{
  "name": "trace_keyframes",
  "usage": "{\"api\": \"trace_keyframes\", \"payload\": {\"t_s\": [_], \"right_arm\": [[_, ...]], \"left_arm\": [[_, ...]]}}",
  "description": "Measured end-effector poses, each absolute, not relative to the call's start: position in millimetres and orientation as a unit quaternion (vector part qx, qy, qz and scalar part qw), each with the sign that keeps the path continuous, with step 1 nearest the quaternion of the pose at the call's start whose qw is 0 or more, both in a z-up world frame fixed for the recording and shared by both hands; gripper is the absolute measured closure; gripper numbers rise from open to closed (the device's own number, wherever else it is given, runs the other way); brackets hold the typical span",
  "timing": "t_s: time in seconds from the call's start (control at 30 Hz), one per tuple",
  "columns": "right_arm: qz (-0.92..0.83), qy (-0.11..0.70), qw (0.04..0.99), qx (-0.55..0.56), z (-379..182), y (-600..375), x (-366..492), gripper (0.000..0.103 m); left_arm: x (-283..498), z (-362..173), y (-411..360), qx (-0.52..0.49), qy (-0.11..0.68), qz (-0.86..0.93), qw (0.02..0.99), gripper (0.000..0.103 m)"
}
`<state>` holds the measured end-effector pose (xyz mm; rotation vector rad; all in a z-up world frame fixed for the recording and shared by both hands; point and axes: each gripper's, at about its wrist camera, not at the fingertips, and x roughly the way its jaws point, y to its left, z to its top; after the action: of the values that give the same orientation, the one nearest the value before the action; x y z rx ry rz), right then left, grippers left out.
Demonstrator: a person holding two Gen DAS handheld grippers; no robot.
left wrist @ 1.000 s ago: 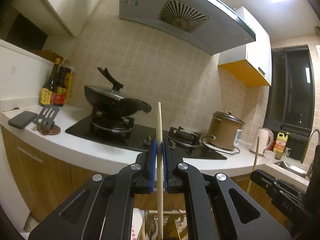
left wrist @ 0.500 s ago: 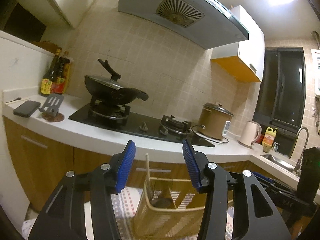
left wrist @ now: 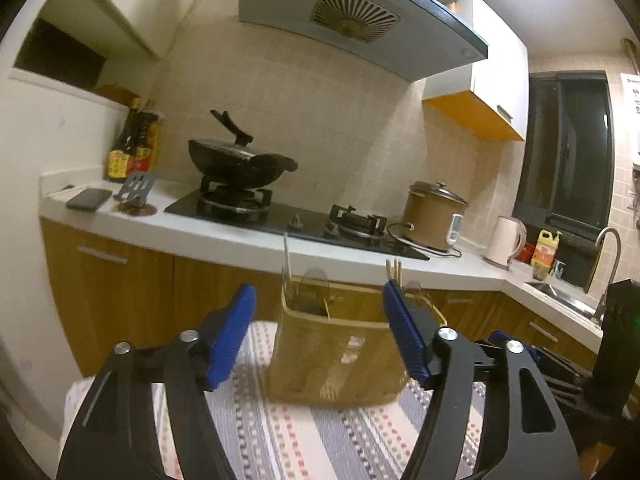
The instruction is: Organize utensils
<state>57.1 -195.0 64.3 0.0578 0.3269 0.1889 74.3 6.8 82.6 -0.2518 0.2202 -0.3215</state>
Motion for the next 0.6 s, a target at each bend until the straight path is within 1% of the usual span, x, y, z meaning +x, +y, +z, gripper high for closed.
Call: {"api": "trace_keyframes", "payload": {"t_s": [0.1,0.2,0.27,0.37,0.43,0.6], "right_arm": [[0.084,0.156,0.984,0.025,58.4,-193.6,49.3,0.041],[0.075,0.150,0.985,0.033,55.9,-197.1,41.2,0.040],[0.069,0.147,0.986,0.034,53.7,-199.6,35.1,0.039],[0.054,0.139,0.988,0.029,51.2,-202.1,25.3,0.034],[0.048,0.139,0.989,0.032,46.4,-203.5,20.9,0.033],[0.042,0.145,0.988,0.028,34.3,-201.6,17.1,0.033]], "left_arm": [[63.0,72.4,2.7,-0.123,0.114,-0.142,0.976,0.034],[57.0,64.9,0.4,-0.124,0.119,-0.124,0.977,0.031],[52.2,59.9,-2.0,-0.120,0.120,-0.107,0.980,0.027],[47.8,52.4,-7.0,-0.107,0.130,-0.093,0.981,0.024],[44.5,46.2,-10.5,-0.102,0.136,-0.088,0.981,0.022],[36.4,31.9,-18.1,-0.087,0.139,-0.081,0.983,0.021]]}}
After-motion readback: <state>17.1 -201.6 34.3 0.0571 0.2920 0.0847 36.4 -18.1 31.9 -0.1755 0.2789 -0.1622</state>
